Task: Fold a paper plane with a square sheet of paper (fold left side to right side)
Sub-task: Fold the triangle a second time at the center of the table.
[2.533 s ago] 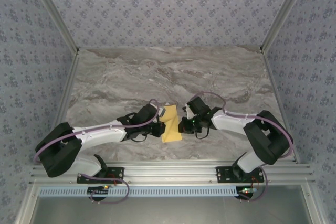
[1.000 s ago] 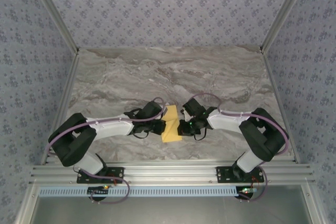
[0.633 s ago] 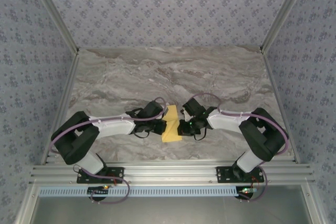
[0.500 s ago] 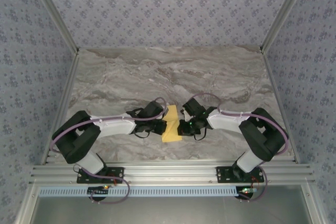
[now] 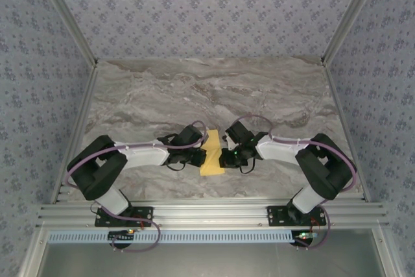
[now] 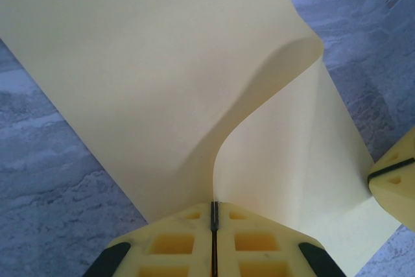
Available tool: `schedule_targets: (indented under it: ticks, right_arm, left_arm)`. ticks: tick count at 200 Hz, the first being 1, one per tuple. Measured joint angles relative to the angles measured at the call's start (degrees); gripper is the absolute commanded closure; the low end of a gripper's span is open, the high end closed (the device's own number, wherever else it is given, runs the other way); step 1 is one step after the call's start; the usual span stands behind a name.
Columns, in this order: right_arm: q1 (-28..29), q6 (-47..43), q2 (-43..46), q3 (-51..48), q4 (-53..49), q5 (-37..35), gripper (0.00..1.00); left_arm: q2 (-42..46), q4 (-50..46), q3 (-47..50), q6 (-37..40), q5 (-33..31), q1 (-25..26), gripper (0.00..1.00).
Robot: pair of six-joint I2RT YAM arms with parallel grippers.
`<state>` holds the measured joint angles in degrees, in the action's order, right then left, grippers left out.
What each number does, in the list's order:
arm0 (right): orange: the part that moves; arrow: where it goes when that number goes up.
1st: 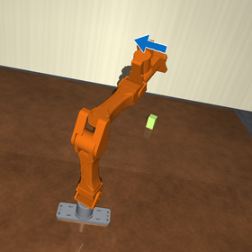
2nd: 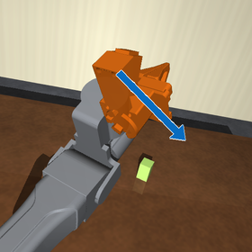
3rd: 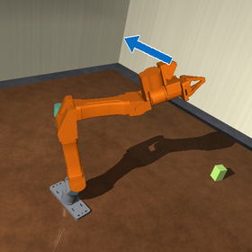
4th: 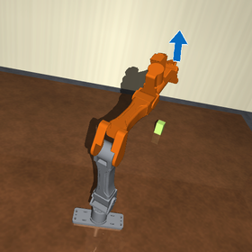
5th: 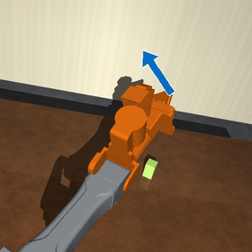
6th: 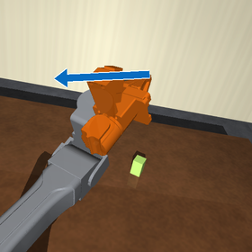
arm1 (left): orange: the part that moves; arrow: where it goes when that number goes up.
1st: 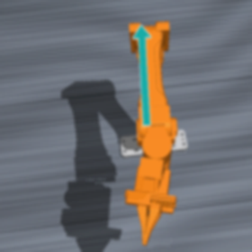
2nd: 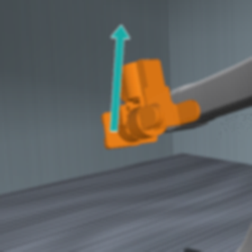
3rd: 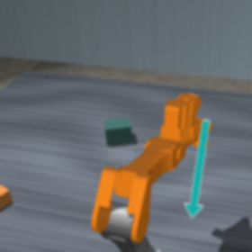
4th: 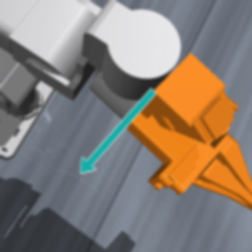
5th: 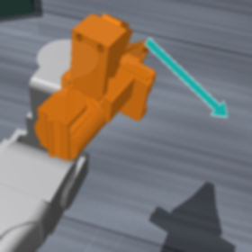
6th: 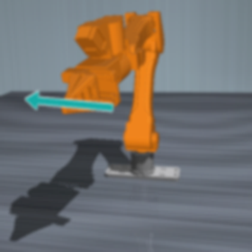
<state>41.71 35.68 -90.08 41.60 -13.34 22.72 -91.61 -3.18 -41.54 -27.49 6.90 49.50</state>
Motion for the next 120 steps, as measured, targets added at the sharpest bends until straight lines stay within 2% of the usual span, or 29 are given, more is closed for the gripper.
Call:
schedule_targets:
  ticks: [26,64,120]
  right_arm:
    - [-1.16,0.13,2.82,-0.48,1.88,1.46,0.91]
    - [-3.5,3.61,4.0,-1.31,10.67,4.7,0.93]
    - [-3.17,5.95,-2.82,1.11,17.16,7.56,0.93]
  left_arm:
    - [0.0,0.02,0.0,0.0,0.0,0.0,0.94]
    - [0.0,0.02,0.0,0.0,0.0,0.0,0.94]
    - [0.0,0.0,0.0,0.0,0.0,0.0,0.95]
